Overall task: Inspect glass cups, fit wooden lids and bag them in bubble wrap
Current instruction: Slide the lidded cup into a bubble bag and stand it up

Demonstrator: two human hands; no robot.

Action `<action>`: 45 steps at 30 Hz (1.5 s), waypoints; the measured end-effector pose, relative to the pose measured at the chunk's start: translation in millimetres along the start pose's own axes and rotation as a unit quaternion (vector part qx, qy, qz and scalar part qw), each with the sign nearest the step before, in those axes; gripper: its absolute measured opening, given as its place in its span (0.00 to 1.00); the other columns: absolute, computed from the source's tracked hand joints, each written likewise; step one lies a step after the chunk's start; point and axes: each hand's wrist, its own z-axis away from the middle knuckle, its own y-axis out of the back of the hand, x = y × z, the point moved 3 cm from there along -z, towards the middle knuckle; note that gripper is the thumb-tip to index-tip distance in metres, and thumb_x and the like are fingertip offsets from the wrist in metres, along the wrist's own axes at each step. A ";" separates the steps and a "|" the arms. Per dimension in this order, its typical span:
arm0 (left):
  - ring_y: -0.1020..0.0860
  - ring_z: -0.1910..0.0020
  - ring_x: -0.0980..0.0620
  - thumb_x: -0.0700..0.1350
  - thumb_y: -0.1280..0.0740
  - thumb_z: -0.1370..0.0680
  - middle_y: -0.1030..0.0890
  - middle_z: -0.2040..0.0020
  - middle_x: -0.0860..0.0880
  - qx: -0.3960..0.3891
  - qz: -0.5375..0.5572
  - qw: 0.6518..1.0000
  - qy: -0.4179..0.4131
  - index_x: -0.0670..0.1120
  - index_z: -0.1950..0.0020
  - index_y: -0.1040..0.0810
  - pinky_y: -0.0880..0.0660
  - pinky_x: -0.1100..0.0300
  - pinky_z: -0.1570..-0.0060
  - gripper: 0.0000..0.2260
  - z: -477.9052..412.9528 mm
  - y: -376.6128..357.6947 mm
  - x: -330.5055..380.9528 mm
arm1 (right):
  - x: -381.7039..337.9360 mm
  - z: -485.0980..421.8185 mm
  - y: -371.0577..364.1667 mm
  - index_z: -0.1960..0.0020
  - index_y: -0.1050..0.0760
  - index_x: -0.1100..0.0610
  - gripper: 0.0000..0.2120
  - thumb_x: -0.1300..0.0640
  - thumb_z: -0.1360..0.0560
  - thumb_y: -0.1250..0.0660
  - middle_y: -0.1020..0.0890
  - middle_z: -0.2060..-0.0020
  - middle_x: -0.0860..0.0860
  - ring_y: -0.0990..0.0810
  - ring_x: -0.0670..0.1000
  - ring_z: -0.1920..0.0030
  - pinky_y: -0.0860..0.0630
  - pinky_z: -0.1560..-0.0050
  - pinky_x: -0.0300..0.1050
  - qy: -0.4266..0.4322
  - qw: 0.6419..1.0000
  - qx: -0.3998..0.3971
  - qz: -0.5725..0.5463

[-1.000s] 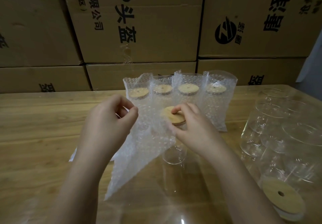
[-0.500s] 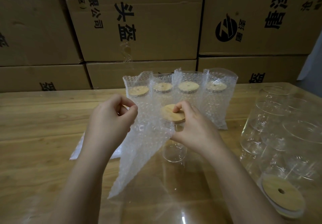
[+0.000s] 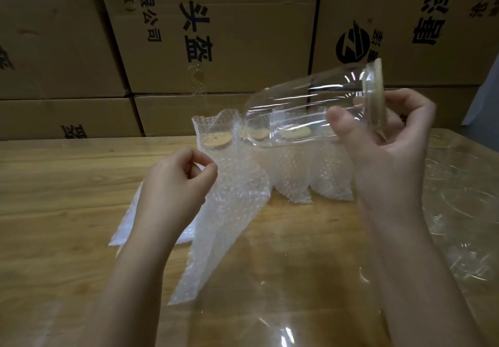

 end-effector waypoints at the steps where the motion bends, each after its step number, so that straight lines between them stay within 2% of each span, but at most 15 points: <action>1: 0.24 0.75 0.58 0.42 0.33 0.24 0.23 0.72 0.52 -0.001 0.003 1.000 0.000 0.51 0.61 0.23 0.25 0.51 0.63 0.07 0.0 -0.1 -0.4 | -1.5 -0.7 -0.3 0.46 0.34 0.45 0.24 0.50 0.33 0.23 0.21 0.45 0.50 0.18 0.41 0.50 0.21 0.45 0.44 -0.021 0.999 -0.005 -0.031; 5: 0.25 0.77 0.60 0.42 0.32 0.25 0.25 0.75 0.53 -0.001 0.021 1.000 0.003 0.51 0.62 0.23 0.26 0.52 0.64 0.07 -1.0 -1.2 -2.1 | 2.0 -2.1 -5.8 0.45 0.32 0.48 0.27 0.48 0.39 0.23 0.18 0.52 0.49 0.17 0.55 0.47 0.18 0.49 0.47 -0.095 0.989 -0.063 -0.096; 9: 0.26 0.78 0.60 0.43 0.31 0.24 0.24 0.75 0.54 0.011 0.047 0.999 0.019 0.48 0.63 0.24 0.28 0.57 0.68 0.07 -4.1 -1.8 -6.7 | 11.1 1.2 -11.1 0.48 0.30 0.41 0.25 0.45 0.40 0.21 0.19 0.45 0.52 0.17 0.53 0.46 0.20 0.45 0.53 -0.110 0.986 -0.125 -0.025; 12: 0.26 0.79 0.61 0.43 0.30 0.24 0.23 0.75 0.53 0.010 0.063 0.998 0.029 0.46 0.62 0.25 0.30 0.61 0.72 0.07 -6.7 0.8 -10.9 | 16.5 1.8 -12.9 0.49 0.31 0.41 0.24 0.45 0.39 0.22 0.19 0.45 0.54 0.17 0.54 0.46 0.22 0.43 0.56 -0.125 0.983 -0.136 -0.011; 17: 0.27 0.79 0.61 0.42 0.29 0.25 0.23 0.76 0.54 0.013 0.078 0.997 0.024 0.46 0.62 0.23 0.31 0.59 0.70 0.07 -8.6 6.5 -12.4 | 19.7 2.2 -14.3 0.49 0.31 0.42 0.24 0.44 0.39 0.23 0.20 0.46 0.56 0.17 0.55 0.49 0.18 0.51 0.52 -0.133 0.981 -0.144 0.007; 23: 0.26 0.78 0.60 0.42 0.30 0.25 0.23 0.76 0.54 0.003 0.111 0.993 0.033 0.45 0.61 0.23 0.30 0.69 0.77 0.05 -8.9 5.2 -11.9 | 23.2 2.2 -12.2 0.49 0.33 0.39 0.26 0.36 0.41 0.25 0.22 0.47 0.48 0.18 0.49 0.48 0.20 0.48 0.56 -0.124 0.975 -0.163 0.088; 28: 0.25 0.71 0.59 0.44 0.31 0.24 0.22 0.70 0.54 -0.037 0.125 0.991 0.018 0.47 0.61 0.23 0.28 0.59 0.65 0.06 -1.8 -14.9 -4.1 | 19.1 8.8 -17.5 0.48 0.34 0.38 0.26 0.36 0.41 0.26 0.23 0.52 0.39 0.20 0.43 0.54 0.21 0.54 0.42 -0.074 0.969 -0.185 0.146; 31: 0.23 0.56 0.57 0.47 0.32 0.24 0.20 0.56 0.53 -0.046 0.138 0.989 0.008 0.50 0.60 0.23 0.29 0.57 0.54 0.06 1.5 -25.6 1.2 | 11.8 9.3 -16.4 0.47 0.35 0.37 0.26 0.35 0.40 0.27 0.24 0.49 0.39 0.21 0.46 0.52 0.21 0.53 0.47 -0.031 0.971 -0.170 0.167; 33: 0.22 0.56 0.57 0.47 0.33 0.23 0.20 0.57 0.53 -0.047 0.185 0.981 0.022 0.49 0.60 0.25 0.28 0.57 0.54 0.07 4.3 -31.9 5.2 | 4.3 7.9 -13.8 0.47 0.36 0.37 0.26 0.35 0.39 0.28 0.24 0.49 0.40 0.21 0.45 0.51 0.22 0.54 0.43 0.002 0.973 -0.149 0.176; 36: 0.21 0.49 0.47 0.47 0.33 0.22 0.19 0.53 0.44 -0.051 0.250 0.966 0.039 0.49 0.60 0.26 0.26 0.49 0.49 0.08 8.4 -40.3 8.9 | -6.8 7.1 -9.9 0.46 0.37 0.36 0.26 0.34 0.38 0.29 0.26 0.49 0.37 0.23 0.40 0.51 0.26 0.59 0.35 0.046 0.965 -0.138 0.217; 38: 0.22 0.52 0.43 0.48 0.33 0.22 0.21 0.57 0.44 -0.061 0.270 0.960 0.034 0.50 0.61 0.27 0.27 0.47 0.48 0.09 10.2 -43.8 10.9 | -10.6 8.4 -10.1 0.46 0.38 0.35 0.26 0.33 0.38 0.30 0.27 0.50 0.36 0.24 0.39 0.52 0.27 0.59 0.37 0.063 0.952 -0.157 0.255; 40: 0.23 0.57 0.49 0.51 0.31 0.25 0.22 0.61 0.49 -0.078 0.278 0.957 0.034 0.51 0.62 0.26 0.28 0.50 0.51 0.09 11.4 -45.7 12.6 | -11.2 11.1 -13.2 0.46 0.39 0.35 0.26 0.32 0.38 0.31 0.28 0.50 0.34 0.25 0.38 0.51 0.25 0.57 0.41 0.067 0.938 -0.190 0.283; 42: 0.21 0.55 0.51 0.52 0.32 0.29 0.18 0.59 0.49 -0.086 0.299 0.949 0.047 0.54 0.65 0.26 0.27 0.52 0.49 0.07 11.9 -46.1 13.3 | -9.4 14.1 -17.7 0.46 0.39 0.36 0.26 0.32 0.38 0.31 0.28 0.50 0.33 0.26 0.36 0.53 0.24 0.57 0.41 0.065 0.920 -0.229 0.311; 44: 0.18 0.51 0.53 0.48 0.33 0.27 0.16 0.56 0.48 -0.087 0.334 0.937 0.059 0.53 0.65 0.25 0.25 0.52 0.47 0.07 11.2 -45.8 13.6 | -6.8 16.3 -21.4 0.47 0.39 0.36 0.25 0.33 0.38 0.32 0.29 0.52 0.33 0.27 0.35 0.54 0.27 0.58 0.39 0.056 0.902 -0.267 0.334; 45: 0.17 0.53 0.55 0.44 0.34 0.24 0.15 0.59 0.51 -0.084 0.347 0.932 0.061 0.50 0.63 0.26 0.25 0.54 0.50 0.09 10.6 -45.3 13.8 | -5.6 17.1 -23.1 0.47 0.40 0.36 0.25 0.33 0.38 0.32 0.30 0.52 0.33 0.28 0.35 0.53 0.28 0.59 0.37 0.054 0.894 -0.285 0.341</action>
